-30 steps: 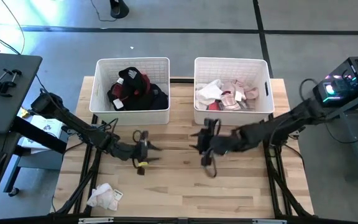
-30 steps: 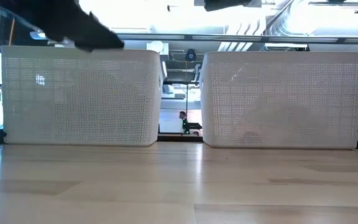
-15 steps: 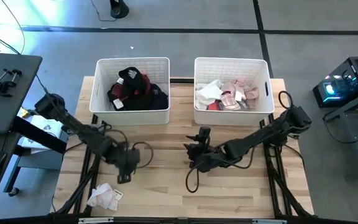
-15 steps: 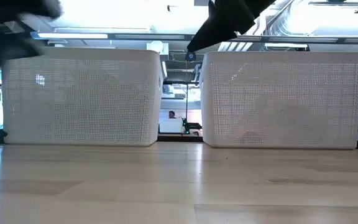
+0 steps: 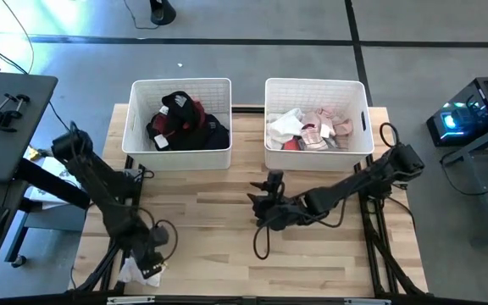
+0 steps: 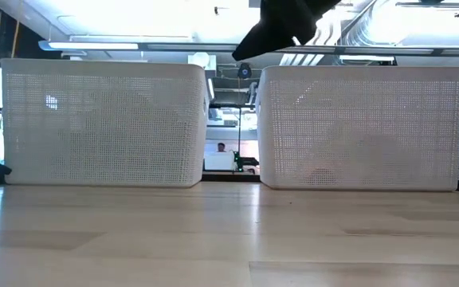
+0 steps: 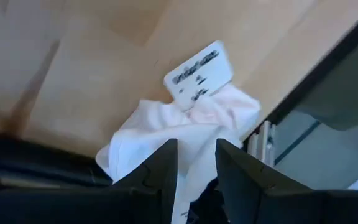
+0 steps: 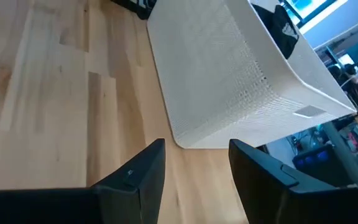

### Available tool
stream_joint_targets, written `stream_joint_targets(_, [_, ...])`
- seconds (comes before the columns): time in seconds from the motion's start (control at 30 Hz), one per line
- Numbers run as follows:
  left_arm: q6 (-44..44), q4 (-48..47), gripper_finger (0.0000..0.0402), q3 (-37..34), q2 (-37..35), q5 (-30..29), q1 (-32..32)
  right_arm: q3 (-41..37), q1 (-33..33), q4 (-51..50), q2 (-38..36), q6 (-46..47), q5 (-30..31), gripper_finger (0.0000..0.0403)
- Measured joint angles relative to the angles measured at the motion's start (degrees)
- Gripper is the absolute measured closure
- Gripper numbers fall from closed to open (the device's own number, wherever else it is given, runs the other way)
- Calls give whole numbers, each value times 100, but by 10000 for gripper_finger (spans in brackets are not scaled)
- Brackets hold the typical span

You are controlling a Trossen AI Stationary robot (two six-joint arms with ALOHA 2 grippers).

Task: Sort clothes
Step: Put the pink underwear into the right white laundry bin

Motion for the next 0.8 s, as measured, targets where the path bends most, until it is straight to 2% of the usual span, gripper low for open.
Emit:
stream_joint_targets(0.1, [-384, 4, 310, -2, 189, 3, -165, 0, -70, 63, 0, -148, -98, 238])
stream_joint_targets(0.23, [-296, 42, 323, -4, 596, 195, -228, 0, -134, 46, 0, -175, -273, 238])
stream_joint_targets(0.47, [1238, 475, 389, 8, 1532, 834, -85, 0, -137, 28, 0, -152, -361, 238])
stream_joint_targets(0.6, [2021, 597, 397, 24, 1814, 962, 208, 0, -137, 28, 0, -144, -365, 238])
stream_joint_targets(0.7, [2673, 624, 400, 24, 1787, 408, 538, 0, -137, 16, 0, -130, -368, 238])
stream_joint_targets(0.8, [3550, 669, 401, 75, 1663, -854, 909, 0, -130, -65, -2, -97, -364, 238])
